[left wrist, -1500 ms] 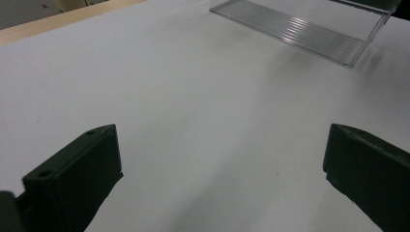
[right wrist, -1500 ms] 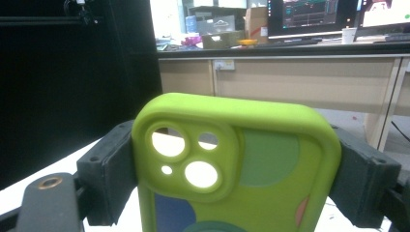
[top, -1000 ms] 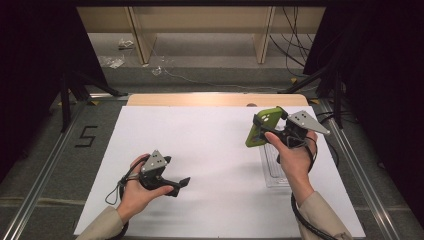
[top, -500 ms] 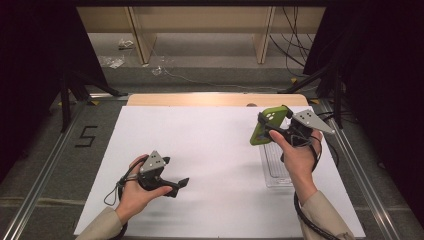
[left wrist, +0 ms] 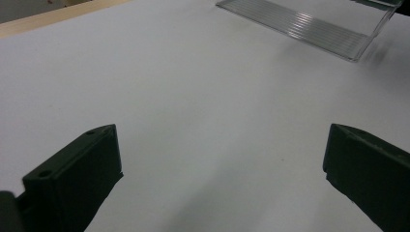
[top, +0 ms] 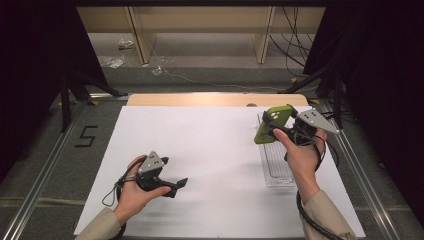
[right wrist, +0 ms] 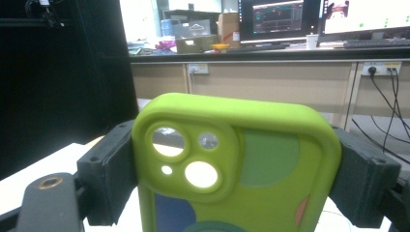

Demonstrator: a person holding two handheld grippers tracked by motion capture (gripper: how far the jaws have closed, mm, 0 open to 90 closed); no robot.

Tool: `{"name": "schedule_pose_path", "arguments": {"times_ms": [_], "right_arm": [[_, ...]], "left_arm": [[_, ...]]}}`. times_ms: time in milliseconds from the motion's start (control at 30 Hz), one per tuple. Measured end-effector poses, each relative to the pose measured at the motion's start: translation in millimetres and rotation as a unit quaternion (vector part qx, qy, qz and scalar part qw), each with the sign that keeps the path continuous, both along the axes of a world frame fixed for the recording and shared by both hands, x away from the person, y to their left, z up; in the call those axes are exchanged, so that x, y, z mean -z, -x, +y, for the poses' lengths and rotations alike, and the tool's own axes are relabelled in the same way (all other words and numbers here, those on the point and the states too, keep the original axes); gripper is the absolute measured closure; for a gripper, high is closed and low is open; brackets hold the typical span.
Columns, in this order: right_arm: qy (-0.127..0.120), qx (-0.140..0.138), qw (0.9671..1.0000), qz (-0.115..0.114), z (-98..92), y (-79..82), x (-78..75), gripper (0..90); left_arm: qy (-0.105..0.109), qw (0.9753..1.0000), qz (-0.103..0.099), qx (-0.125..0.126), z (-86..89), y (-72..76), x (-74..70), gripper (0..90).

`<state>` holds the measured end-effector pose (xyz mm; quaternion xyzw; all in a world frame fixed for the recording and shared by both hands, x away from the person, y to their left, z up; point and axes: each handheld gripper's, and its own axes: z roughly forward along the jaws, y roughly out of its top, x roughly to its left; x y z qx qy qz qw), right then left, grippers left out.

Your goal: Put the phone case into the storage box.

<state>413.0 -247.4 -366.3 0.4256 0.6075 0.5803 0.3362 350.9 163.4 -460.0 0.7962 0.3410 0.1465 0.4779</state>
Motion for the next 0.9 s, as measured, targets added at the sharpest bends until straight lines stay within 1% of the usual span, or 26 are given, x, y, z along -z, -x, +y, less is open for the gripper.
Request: {"name": "schedule_pose_path", "arguments": {"times_ms": [900], "right_arm": [[0.002,0.024,0.9997,0.002,-13.2,-3.3,1.8,16.9]], "left_arm": [[0.000,1.0000,0.001,-0.002,3.2,1.3,0.8,0.0]]}}
